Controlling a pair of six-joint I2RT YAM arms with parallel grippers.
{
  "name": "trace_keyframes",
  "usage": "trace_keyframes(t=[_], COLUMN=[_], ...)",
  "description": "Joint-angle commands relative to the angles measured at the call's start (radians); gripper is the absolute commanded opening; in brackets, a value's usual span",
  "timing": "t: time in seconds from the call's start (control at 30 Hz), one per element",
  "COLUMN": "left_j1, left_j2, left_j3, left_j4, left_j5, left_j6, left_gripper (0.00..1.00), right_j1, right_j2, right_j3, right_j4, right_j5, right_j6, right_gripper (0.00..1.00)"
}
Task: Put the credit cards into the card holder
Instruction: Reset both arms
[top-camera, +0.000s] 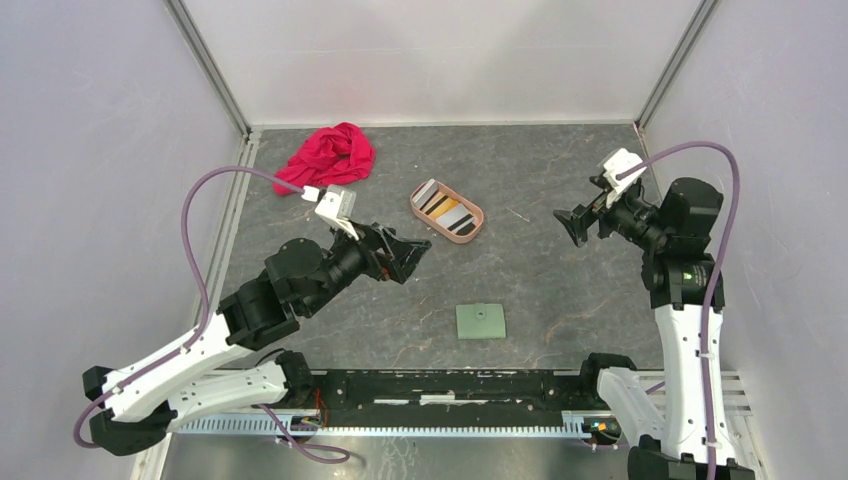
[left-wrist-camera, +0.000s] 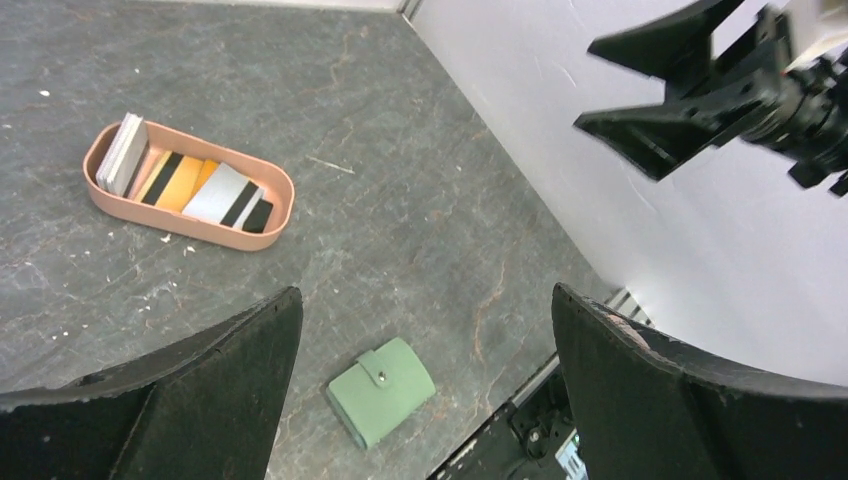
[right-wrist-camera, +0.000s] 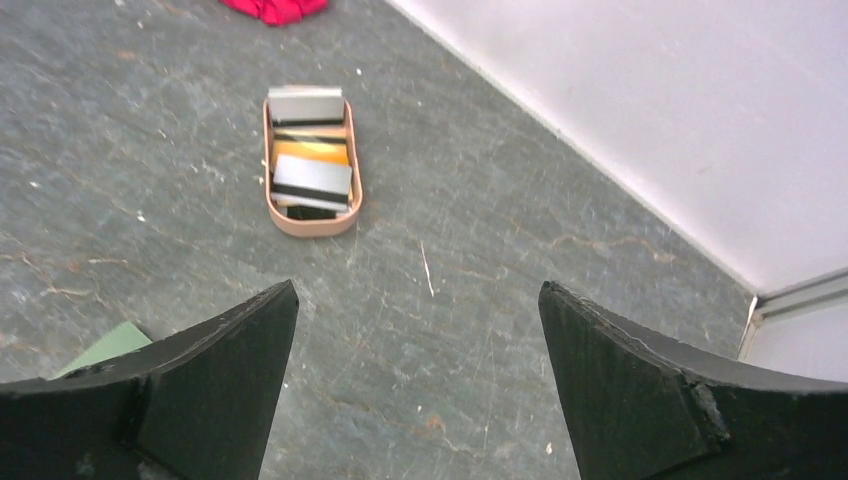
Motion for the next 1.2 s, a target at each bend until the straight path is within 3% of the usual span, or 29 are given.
trace_keyframes(t=[0.0, 0.47, 1.17], left_j1=[0.003, 0.003, 0.003], left_j2=[-0.002, -0.002, -0.023], left_j3=[0.037, 0.019, -0.002], left_j4=[-0.023, 0.037, 0.018], left_j5=[0.044, 0.203, 0.207], left_j6=[0.032, -0.032, -0.055], left_gripper=[1.00, 1.00, 1.00], right_j1=[-0.002, -0.003, -0.005], right_j2=[-0.013, -0.045, -0.054], right_j3=[0.069, 0.040, 0.057], right_j4=[0.012, 0.089, 0.067], right_j5=[-0.067, -0.121, -0.120], right_j6=[0.093, 0.279, 0.265], right_gripper=[0.98, 0.98, 0.98])
